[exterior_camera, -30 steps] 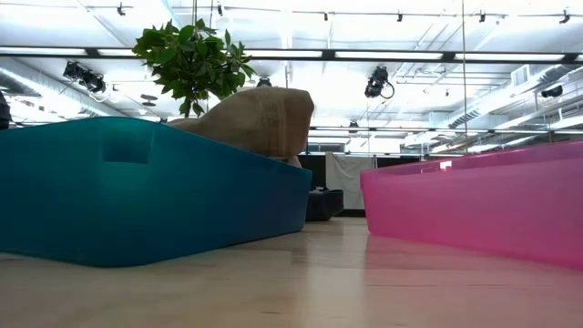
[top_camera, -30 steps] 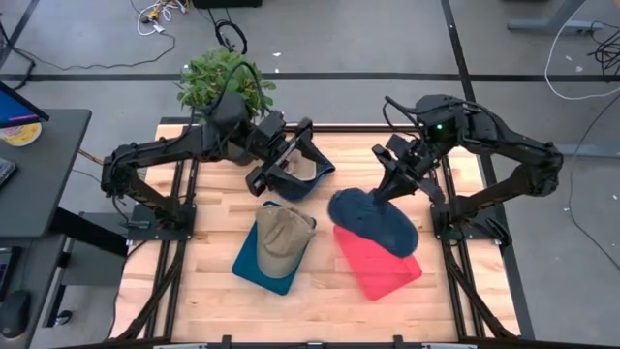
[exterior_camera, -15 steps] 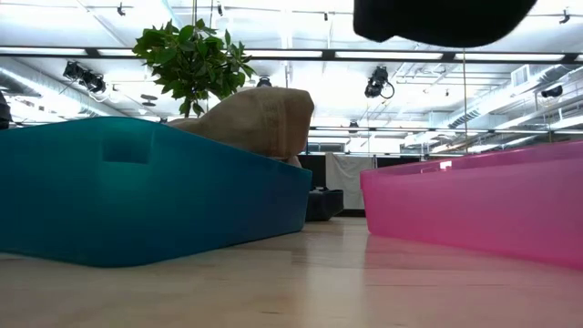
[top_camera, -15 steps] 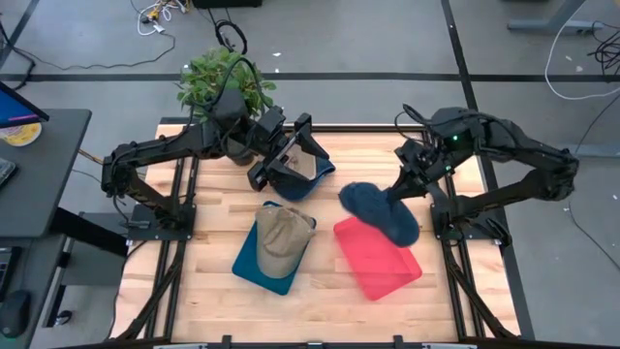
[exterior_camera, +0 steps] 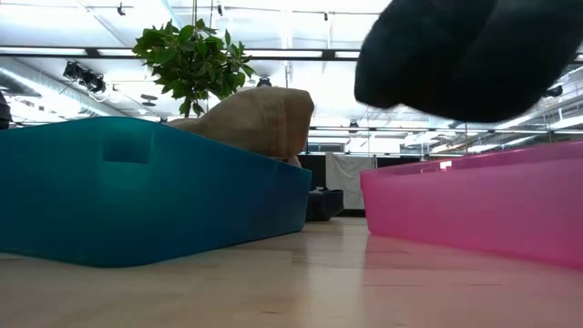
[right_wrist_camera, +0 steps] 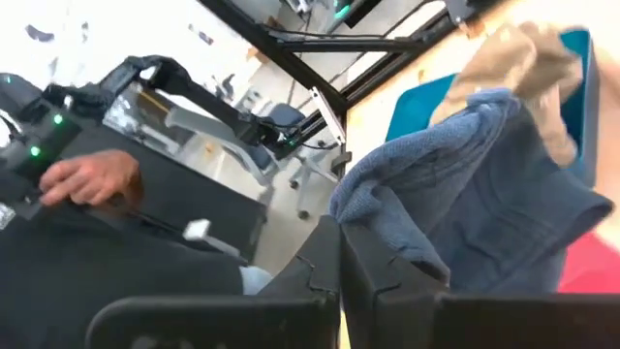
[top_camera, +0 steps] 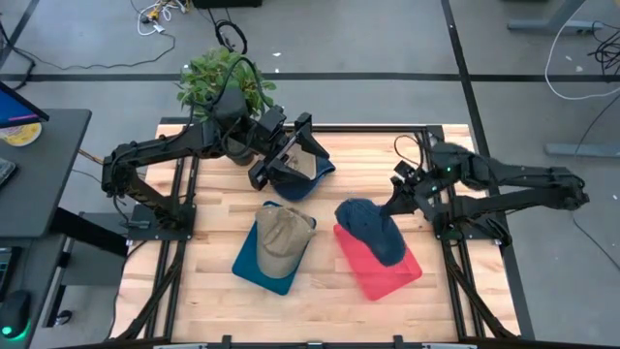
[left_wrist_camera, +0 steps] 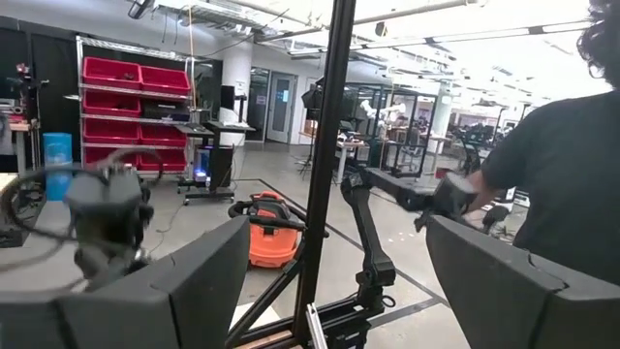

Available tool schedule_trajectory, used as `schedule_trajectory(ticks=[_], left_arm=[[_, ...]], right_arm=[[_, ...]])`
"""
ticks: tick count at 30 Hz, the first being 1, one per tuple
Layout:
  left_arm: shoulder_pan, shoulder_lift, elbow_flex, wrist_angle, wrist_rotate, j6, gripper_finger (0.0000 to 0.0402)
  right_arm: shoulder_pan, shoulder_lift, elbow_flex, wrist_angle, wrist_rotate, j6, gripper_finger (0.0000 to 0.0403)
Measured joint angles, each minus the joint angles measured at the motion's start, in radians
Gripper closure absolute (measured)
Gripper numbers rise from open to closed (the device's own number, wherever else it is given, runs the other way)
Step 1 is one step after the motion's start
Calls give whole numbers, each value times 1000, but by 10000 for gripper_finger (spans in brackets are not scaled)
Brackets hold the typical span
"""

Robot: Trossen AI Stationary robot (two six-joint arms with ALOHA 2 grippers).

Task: Pick & Place hat
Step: Put the blue cap into the pink bin

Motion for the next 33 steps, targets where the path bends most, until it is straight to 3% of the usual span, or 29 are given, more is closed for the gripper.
schedule_trajectory(ticks=[8, 23, 27, 33], left_arm=[[0, 0, 0, 0, 0, 0, 83], [19, 0, 0, 1, -24, -7, 83], [19, 1, 0, 1, -27, -8, 83], [19, 1, 0, 1, -27, -8, 83]], right_arm=[[82, -37, -258, 371, 37, 204, 403], [148, -37, -436, 386, 173, 201, 403], [148, -37, -469, 403, 158, 223, 403], [159, -36, -480, 589, 100, 297, 403]])
